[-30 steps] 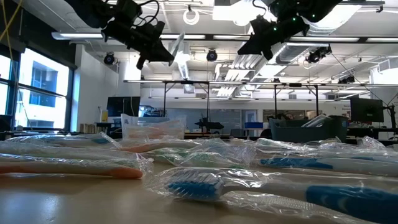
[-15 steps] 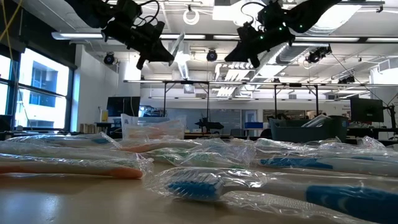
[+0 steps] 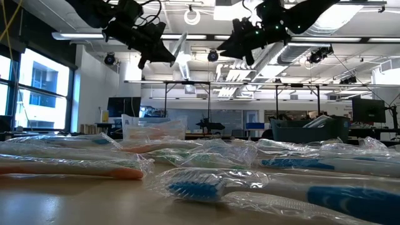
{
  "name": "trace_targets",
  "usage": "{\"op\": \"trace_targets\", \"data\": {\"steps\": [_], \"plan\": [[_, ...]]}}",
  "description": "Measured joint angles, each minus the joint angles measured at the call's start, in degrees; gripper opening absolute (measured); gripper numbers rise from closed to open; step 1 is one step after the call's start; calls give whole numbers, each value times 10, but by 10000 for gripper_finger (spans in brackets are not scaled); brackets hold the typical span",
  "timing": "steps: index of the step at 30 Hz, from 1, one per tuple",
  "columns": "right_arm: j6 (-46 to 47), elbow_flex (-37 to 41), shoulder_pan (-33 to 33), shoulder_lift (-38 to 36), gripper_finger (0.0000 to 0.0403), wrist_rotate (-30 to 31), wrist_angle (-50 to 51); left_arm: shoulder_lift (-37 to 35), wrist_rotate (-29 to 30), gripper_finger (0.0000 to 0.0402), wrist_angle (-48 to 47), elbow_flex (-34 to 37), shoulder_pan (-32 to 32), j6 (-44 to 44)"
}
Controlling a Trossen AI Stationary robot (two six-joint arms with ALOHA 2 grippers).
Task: Pick & Place Toothbrushes
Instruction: Put the green toothbrush into the blue bin
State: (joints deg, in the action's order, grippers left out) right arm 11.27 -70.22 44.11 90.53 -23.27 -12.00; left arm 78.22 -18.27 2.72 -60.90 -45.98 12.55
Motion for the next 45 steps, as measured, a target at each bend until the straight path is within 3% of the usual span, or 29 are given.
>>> {"op": "trace_targets", "data": {"steps": [9,19,32,37,45], "plan": [[41,0,-42,37,188,-26,-105,26,48,11,11,1,61,-19],[41,0,-67,37,190,-27,-118,44,49,11,71,0,105,-18],[35,0,-86,37,189,-22,-122,44,49,11,74,0,150,-13],[34,0,-90,37,159,-22,-133,44,58,11,62,0,154,-3],[35,0,-88,37,55,-20,-140,44,71,11,48,0,154,-3]]}}
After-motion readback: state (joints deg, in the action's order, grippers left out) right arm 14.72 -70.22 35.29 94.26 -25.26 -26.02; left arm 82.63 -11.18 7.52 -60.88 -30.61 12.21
